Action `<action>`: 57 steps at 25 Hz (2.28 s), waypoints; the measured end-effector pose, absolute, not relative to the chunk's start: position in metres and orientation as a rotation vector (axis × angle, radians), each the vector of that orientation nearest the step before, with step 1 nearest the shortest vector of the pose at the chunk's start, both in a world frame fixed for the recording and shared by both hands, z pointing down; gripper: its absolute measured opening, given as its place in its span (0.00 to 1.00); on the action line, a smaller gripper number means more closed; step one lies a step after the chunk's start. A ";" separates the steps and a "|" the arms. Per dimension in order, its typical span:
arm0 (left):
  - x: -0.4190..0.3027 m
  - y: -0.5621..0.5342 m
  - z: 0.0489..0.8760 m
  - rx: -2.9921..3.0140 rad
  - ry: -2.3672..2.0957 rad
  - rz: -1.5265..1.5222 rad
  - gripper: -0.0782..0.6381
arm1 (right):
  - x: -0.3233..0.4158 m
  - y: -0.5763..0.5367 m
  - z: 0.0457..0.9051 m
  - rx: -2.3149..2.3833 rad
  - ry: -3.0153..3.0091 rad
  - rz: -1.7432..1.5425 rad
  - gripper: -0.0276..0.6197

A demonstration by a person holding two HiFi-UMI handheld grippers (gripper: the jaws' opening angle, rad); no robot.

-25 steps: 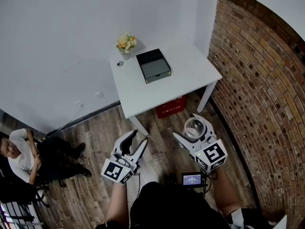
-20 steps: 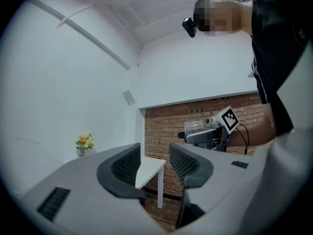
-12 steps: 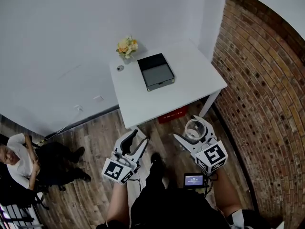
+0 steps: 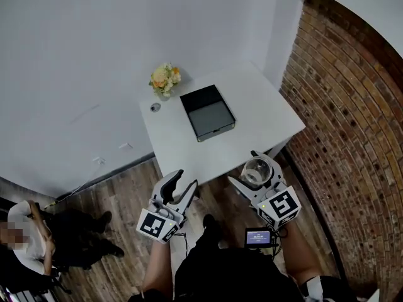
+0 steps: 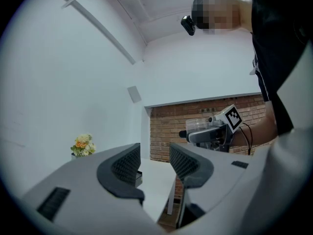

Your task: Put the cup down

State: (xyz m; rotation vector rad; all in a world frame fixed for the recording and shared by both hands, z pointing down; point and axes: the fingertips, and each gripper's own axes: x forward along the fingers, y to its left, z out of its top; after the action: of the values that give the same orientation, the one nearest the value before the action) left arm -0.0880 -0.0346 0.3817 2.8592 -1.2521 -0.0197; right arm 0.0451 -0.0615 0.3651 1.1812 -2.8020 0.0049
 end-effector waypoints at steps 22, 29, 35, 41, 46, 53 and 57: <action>-0.129 -0.154 0.391 2.884 -1.182 0.009 0.41 | 0.002 -0.179 0.368 1.231 -2.744 0.000 0.64; -0.116 -0.162 0.386 2.863 -1.268 0.035 0.41 | 0.007 -0.194 0.364 1.167 -2.792 -0.029 0.64; -0.108 -0.168 0.390 2.835 -1.311 0.050 0.40 | 0.013 -0.207 0.370 1.124 -2.817 -0.036 0.64; -0.107 -0.184 0.395 2.806 -1.313 0.009 0.40 | 0.017 -0.238 0.379 1.122 -2.811 -0.059 0.64; -0.111 -0.201 0.402 2.794 -1.317 0.017 0.40 | 0.013 -0.274 0.390 1.132 -2.804 -0.074 0.64; -0.117 -0.224 0.420 2.762 -1.310 0.022 0.40 | 0.003 -0.332 0.414 1.146 -2.796 -0.070 0.64; -0.120 -0.233 0.432 2.737 -1.312 0.020 0.40 | -0.004 -0.365 0.420 1.161 -2.809 -0.092 0.64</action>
State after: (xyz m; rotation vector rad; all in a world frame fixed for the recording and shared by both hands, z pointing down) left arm -0.1200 -0.2328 0.4325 2.7366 -1.3119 0.0197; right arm -0.0038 -0.3654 0.4200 1.1613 -2.8092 -0.0921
